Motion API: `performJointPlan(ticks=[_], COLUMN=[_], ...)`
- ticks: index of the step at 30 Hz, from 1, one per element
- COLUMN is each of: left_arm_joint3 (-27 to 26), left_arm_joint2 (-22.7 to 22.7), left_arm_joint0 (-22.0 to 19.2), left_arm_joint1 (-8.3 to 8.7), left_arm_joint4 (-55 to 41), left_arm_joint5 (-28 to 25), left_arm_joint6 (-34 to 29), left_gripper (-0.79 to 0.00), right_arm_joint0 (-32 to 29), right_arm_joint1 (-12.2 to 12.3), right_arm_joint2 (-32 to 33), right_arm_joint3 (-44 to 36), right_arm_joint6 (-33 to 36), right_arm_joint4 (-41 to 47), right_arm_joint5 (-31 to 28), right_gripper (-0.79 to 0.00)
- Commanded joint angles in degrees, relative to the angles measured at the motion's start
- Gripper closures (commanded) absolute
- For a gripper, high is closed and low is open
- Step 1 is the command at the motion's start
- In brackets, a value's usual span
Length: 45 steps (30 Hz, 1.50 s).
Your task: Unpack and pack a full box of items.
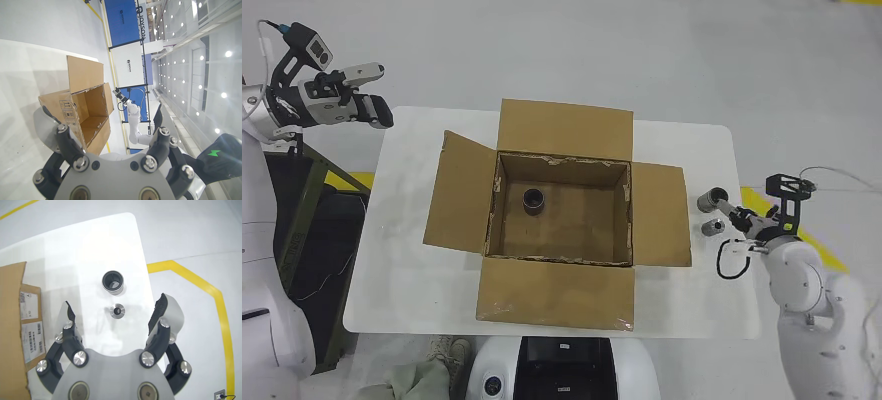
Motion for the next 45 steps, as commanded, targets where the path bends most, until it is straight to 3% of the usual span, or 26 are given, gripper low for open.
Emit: performJointPlan(ticks=[1,20,36,45], left_arm_joint3=[0.0,0.0,0.0,0.0], left_arm_joint2=[0.0,0.0,0.0,0.0], left_arm_joint0=[0.0,0.0,0.0,0.0], left_arm_joint1=[0.0,0.0,0.0,0.0], left_arm_joint4=[0.0,0.0,0.0,0.0], left_arm_joint5=[0.0,0.0,0.0,0.0], left_arm_joint6=[0.0,0.0,0.0,0.0], left_gripper=[-0.785,-0.785,-0.785,-0.785], right_arm_joint0=[-0.1,3.6,14.6,22.8], right_arm_joint1=[0.0,0.1,-0.7,-2.1], right_arm_joint2=[-0.1,-4.7,-20.8,-32.0], right_arm_joint3=[-1.6,-11.1,-8.8,-1.9], right_arm_joint6=[0.0,0.1,4.7,7.7], right_arm_joint4=[-0.6,-0.9,-3.5,-3.0], right_arm_joint5=[-0.1,-3.4,-7.3,-8.5], right_gripper=[-0.776,-0.785,-0.782,-0.754])
